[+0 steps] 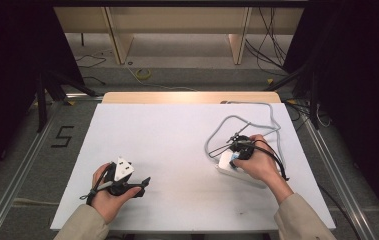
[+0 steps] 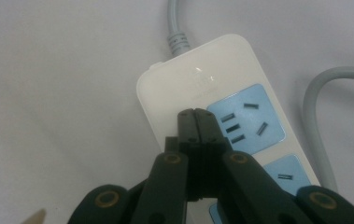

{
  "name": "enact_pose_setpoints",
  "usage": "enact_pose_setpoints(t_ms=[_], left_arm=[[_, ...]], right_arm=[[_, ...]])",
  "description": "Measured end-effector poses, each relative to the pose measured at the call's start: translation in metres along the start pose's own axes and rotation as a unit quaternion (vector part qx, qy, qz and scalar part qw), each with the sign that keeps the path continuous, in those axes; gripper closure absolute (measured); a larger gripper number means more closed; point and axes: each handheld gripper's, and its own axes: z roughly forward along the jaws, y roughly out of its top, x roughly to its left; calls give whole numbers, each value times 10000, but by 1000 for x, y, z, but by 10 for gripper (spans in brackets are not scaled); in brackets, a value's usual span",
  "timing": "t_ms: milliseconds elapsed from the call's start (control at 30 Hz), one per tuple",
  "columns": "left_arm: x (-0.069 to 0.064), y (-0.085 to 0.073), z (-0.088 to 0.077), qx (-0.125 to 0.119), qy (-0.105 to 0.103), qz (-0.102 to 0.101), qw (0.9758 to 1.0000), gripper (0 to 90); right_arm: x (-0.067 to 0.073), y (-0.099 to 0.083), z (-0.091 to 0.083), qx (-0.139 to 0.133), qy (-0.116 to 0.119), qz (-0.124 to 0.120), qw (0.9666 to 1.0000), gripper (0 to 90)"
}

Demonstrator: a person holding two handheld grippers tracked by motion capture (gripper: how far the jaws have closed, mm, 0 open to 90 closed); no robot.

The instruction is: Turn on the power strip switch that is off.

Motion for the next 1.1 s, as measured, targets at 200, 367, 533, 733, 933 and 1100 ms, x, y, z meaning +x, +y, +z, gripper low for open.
enact_pose_setpoints(t_ms=[200,367,533,733,933,1100], left_arm=[[0,0,0,-2,5,2,10000,179],[0,0,-1,-9,17,7,10000,179],[0,0,-1,-12,19,13,10000,180],[-1,0,-1,9,16,17,10000,179],[-1,0,-1,-4,20,17,10000,179],[-1,0,-1,3,15,30,10000,180]], right_arm=[[0,1,0,11,-5,-16,10000,900],[-2,0,1,-5,12,29,10000,900],[0,1,1,39,-44,32,10000,900],[2,1,1,42,-91,26,9999,900],[3,2,1,80,-126,1,9999,900],[3,3,2,115,-139,30,9998,900]])
